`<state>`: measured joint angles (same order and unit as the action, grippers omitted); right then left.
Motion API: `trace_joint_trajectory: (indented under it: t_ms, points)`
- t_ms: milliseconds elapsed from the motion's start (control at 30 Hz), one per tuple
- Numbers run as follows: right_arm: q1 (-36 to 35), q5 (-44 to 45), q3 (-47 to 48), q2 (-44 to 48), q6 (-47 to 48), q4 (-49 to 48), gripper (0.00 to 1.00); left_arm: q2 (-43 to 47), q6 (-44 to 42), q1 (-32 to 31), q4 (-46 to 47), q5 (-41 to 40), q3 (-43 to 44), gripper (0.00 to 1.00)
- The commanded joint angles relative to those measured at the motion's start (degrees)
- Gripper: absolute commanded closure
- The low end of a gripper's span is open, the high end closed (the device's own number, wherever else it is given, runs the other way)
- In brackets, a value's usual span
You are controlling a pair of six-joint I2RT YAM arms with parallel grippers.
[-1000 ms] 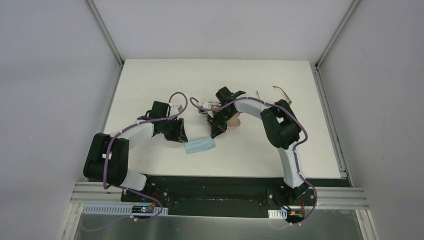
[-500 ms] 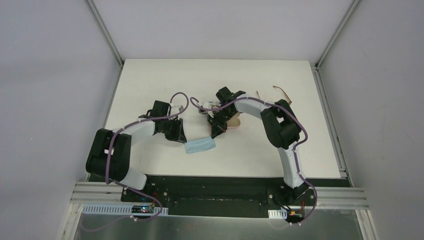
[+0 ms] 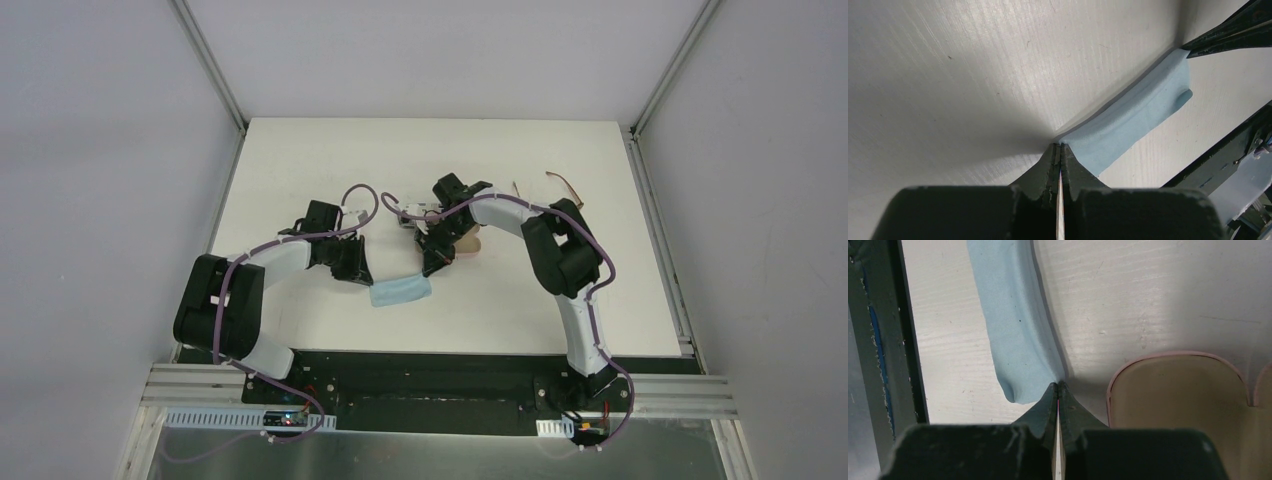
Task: Organize the sunglasses
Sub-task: Pick up the glasses cleaning cloth from the center of the board.
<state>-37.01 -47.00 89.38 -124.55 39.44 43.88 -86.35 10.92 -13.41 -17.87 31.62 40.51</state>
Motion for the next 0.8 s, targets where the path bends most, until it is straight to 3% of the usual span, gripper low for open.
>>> trace_joint_trajectory:
  t_ms: [0,367,767]
  points:
    - [0.7,-1.5,-0.7,1.8,-1.8,0.6,1.0,3.1,-0.4,0.4,3.2,0.8,0.5,1.0]
    - [1.0,2.5,-3.0,7.9,-6.9,0.2,1.0,6.2,4.5,-0.5,9.2,5.0,-0.4,1.0]
    - [3.3,4.5,-4.2,9.8,-8.1,0.3,1.0,6.3,10.0,-5.2,12.9,-0.2,1.1,1.0]
